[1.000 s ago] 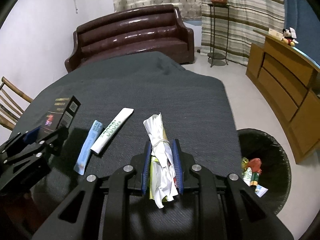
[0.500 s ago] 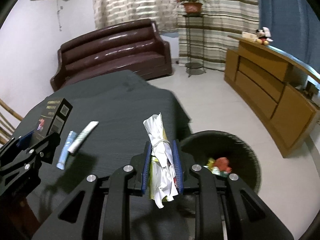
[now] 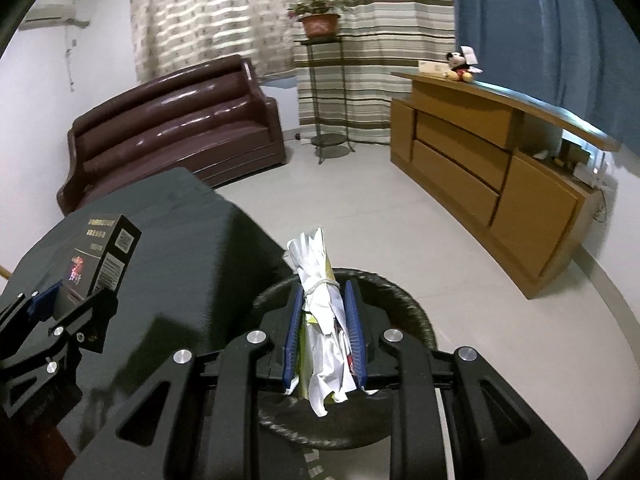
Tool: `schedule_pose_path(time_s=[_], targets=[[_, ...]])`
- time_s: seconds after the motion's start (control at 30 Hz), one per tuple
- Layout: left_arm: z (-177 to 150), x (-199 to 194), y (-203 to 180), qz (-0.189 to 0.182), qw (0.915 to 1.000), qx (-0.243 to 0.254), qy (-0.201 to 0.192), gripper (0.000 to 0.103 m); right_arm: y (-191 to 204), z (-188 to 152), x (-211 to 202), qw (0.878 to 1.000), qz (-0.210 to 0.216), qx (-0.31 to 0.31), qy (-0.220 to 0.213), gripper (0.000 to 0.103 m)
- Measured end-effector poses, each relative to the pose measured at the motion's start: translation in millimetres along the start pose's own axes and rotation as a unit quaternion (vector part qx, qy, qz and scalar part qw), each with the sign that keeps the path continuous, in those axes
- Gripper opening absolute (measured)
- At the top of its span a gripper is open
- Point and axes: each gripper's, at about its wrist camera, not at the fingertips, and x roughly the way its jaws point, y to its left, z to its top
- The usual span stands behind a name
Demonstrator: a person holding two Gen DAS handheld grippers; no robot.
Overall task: Collect trash
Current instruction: 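Carry the box and paper over the bin and open both tools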
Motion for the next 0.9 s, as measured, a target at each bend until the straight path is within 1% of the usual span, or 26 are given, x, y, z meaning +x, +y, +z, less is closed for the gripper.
schedule_pose_path(time_s=[0.23,0.4,0.6,0.9], targets=[[3,23,-25,-0.008,0.9999,0.012,0.007,0.054,-11,3,11,1.000,-0.005,0.013,-0.001,0.023],[4,42,-38,-0.007,0.9995,0.021,0.022,0.054,-19,3,18,1.000,-0.007,0.023,0.001,0.023],[7,57,-48,-0.007,0.9992,0.026,0.030,0.054,-26,1,24,0.999,-0.012,0.033,0.002,0.023],[10,69,-53,-0.002,0.9988,0.031,0.039,0.054,-33,-2,33,0.999,-0.020,0.046,0.006,0.023]])
